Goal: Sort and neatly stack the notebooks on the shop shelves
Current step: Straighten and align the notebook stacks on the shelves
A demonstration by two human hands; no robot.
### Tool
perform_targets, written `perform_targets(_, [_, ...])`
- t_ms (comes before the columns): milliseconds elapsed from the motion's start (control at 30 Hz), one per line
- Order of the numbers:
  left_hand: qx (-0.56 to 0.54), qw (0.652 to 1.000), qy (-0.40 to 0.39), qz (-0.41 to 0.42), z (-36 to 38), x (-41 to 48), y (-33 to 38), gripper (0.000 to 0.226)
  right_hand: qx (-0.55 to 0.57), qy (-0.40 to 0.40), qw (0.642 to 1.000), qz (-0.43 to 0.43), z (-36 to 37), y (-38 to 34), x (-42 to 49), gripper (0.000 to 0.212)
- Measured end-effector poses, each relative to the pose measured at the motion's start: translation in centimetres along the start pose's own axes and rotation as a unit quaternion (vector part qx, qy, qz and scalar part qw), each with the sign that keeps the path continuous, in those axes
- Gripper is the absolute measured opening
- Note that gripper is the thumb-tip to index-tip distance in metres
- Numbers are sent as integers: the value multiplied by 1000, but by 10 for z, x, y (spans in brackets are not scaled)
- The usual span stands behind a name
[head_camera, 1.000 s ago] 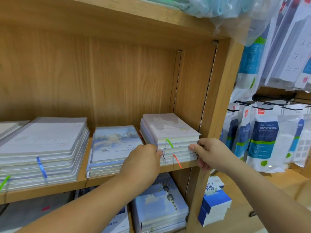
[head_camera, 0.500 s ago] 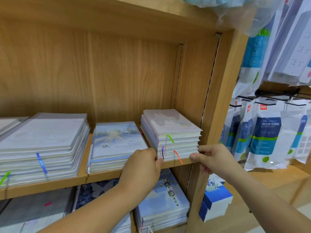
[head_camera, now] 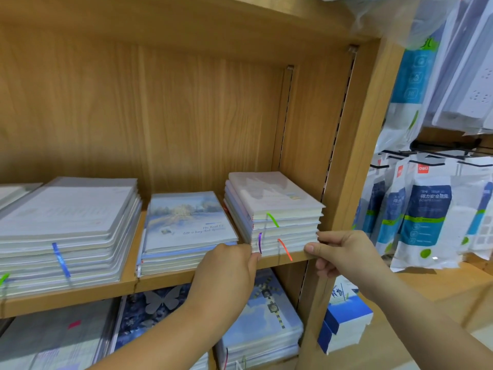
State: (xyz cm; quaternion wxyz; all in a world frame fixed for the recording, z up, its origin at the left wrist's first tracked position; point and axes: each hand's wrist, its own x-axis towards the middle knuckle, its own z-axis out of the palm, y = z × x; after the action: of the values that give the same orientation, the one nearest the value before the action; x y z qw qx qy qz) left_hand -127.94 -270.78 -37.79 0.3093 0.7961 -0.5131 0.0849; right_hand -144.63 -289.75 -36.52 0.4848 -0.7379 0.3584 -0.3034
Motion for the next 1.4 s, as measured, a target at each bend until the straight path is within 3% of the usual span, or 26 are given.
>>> perform_targets(200, [19,1000,-7,-15,2,2,2,42,-28,9,999,-38,2,4,0,18])
perform_targets(367, [40,999,-20,-20,-1,6,1,24,-63,1,997,-35,-1,2,1,22])
perform_targets(467, [17,1000,-17,-17,-4,7,-1,34,-125,-38,991,-39,-7,-2,2,6])
perform_targets(767, [-6,1000,-15,-25,-4,4,1,33,-178,-4,981,-79,-3,13,3,9])
perform_targets(933, [30,1000,-7,-1,-13,5,2,34,-182,-20,978,-103,0,-4,2,24])
perform_targets(1400, [37,999,4,-3,-4,7,3,31,-222,-24,967,-119,-5,-8,6,25])
